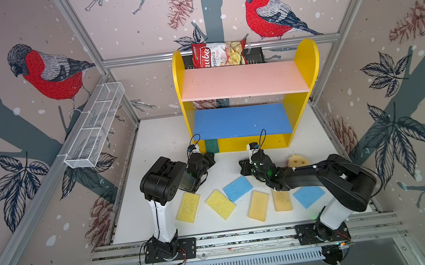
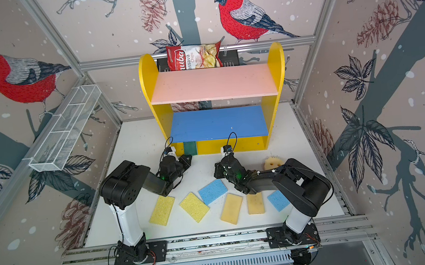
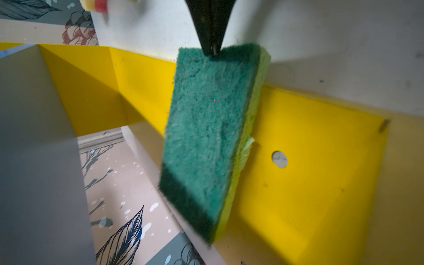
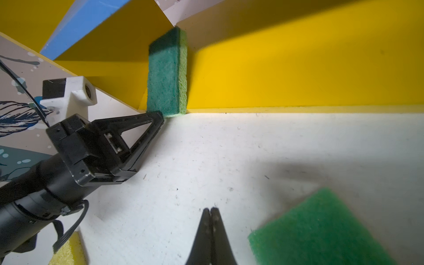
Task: Arrange cleaning sponges on a shelf
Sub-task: Move the cleaning sponge to the shelf.
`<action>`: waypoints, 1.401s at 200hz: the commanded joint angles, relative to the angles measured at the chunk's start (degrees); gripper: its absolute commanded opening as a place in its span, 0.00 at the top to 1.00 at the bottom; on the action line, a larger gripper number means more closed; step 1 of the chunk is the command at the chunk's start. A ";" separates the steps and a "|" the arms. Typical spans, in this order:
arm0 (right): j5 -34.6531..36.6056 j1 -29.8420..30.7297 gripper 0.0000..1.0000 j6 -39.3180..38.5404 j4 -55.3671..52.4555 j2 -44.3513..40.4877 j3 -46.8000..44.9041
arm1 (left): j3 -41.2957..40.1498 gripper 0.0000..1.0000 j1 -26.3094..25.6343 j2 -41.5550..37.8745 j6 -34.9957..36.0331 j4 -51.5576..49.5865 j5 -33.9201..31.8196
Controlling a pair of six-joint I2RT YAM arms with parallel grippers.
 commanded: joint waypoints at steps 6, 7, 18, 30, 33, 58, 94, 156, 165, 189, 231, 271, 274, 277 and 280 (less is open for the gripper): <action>-0.61 0.12 0.97 1.00 2.63 0.56 -0.47 | -0.84 1.00 -0.75 -3.53 3.38 -4.14 -1.96; -0.62 0.13 0.97 1.07 2.66 0.57 -0.48 | -0.86 1.00 -0.80 -3.65 3.43 -4.15 -1.95; -1.01 0.13 0.97 1.23 3.08 0.92 -0.57 | -1.88 1.00 -0.96 -5.02 3.58 -4.51 -2.43; -1.33 0.13 0.97 1.24 3.40 1.23 -0.57 | -3.11 1.00 -1.19 -6.37 3.61 -4.56 -2.88; -1.32 0.13 0.97 1.23 3.47 1.24 -0.57 | -3.35 1.00 -1.27 -6.62 3.54 -4.59 -2.97; -1.65 0.13 0.97 1.02 3.81 1.61 -0.58 | -5.59 1.00 -1.51 -8.09 3.24 -4.66 -3.88; -2.50 0.03 0.97 0.42 3.75 2.25 -0.15 | -7.03 1.00 -1.52 -5.92 1.63 -2.60 -4.46; -3.11 -0.35 0.97 -0.18 3.79 3.39 0.30 | -5.50 1.00 -1.55 2.57 -2.07 5.71 -4.57; -3.25 -0.40 0.97 -0.12 3.83 3.62 0.22 | -4.96 1.00 -1.55 3.95 -2.88 6.55 -4.40; -3.46 -0.69 0.97 -0.19 3.97 3.72 -0.04 | -3.81 1.00 -1.74 5.63 -3.63 6.38 -5.06; -3.66 -1.34 0.97 -0.28 4.49 3.39 -0.99 | -0.07 1.00 -2.61 5.18 -0.65 1.19 -6.70; -3.97 -1.54 0.97 0.17 5.24 3.47 -2.15 | 3.40 1.00 -2.69 6.12 0.01 -1.28 -7.45; -4.00 -1.54 0.97 0.23 5.25 3.48 -2.20 | 3.63 1.00 -2.69 6.20 0.12 -1.51 -7.46; -4.05 -1.54 0.97 0.25 5.20 3.45 -2.24 | 3.90 1.00 -2.70 6.24 0.24 -1.75 -7.47; -3.99 -1.54 0.97 0.30 5.22 3.47 -2.29 | 4.16 1.00 -2.77 6.33 0.36 -2.04 -7.47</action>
